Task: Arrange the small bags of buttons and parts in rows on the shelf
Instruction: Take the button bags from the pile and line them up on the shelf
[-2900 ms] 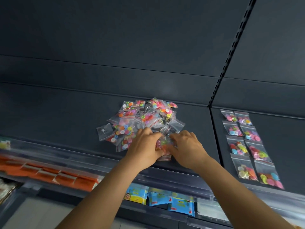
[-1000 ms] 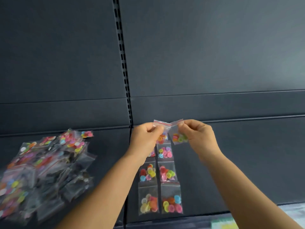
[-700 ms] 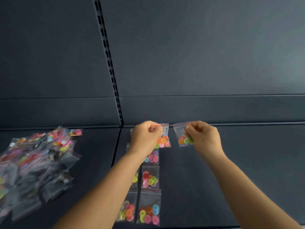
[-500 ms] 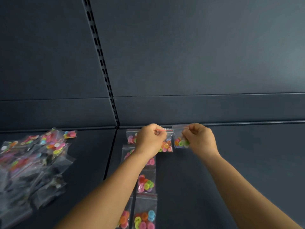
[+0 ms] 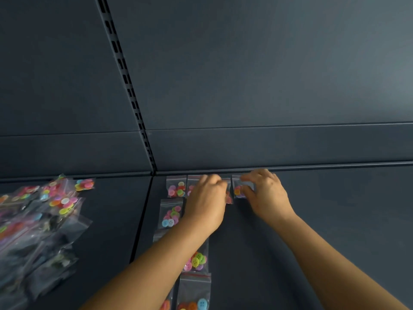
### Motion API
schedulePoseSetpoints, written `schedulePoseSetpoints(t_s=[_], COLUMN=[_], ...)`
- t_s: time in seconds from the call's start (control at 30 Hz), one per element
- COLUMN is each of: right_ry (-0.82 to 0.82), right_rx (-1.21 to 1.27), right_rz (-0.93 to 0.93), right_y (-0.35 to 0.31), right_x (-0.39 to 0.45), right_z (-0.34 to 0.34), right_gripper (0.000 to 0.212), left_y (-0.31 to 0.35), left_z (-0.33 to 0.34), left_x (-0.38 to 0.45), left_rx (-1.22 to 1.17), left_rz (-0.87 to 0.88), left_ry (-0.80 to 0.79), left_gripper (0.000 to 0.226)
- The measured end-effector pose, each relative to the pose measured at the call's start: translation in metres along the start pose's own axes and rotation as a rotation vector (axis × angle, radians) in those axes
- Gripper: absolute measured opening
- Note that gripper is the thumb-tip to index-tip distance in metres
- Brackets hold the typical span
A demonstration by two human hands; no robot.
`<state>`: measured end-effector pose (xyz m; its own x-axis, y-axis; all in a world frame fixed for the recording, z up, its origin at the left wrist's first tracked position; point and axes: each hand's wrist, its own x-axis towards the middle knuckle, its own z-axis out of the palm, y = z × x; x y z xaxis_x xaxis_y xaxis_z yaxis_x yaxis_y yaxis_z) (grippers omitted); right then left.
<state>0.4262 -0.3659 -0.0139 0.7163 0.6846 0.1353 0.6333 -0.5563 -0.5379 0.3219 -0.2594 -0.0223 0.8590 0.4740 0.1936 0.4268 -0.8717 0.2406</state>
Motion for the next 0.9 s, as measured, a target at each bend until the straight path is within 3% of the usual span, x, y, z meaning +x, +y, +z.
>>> schedulePoseSetpoints(t_s=[0.13, 0.47, 0.9], right_ry=[-0.081, -0.019, -0.066], right_rx=[-0.058, -0.001, -0.124], right_rz=[-0.05, -0.062, -0.083], right_y=[0.001, 0.0, 0.001], right_x=[-0.002, 0.005, 0.008], right_z=[0.009, 0.015, 0.014], right_gripper=[0.019, 0.016, 0.021], left_y=[-0.002, -0.005, -0.003], left_z=[0.007, 0.008, 0.011], left_x=[-0.006, 0.004, 0.013], left_rx=[0.049, 0.05, 0.084], left_rz=[0.029, 0.004, -0.028], left_ry=[-0.1, -0.03, -0.046], left_gripper=[0.031, 0.025, 0.023])
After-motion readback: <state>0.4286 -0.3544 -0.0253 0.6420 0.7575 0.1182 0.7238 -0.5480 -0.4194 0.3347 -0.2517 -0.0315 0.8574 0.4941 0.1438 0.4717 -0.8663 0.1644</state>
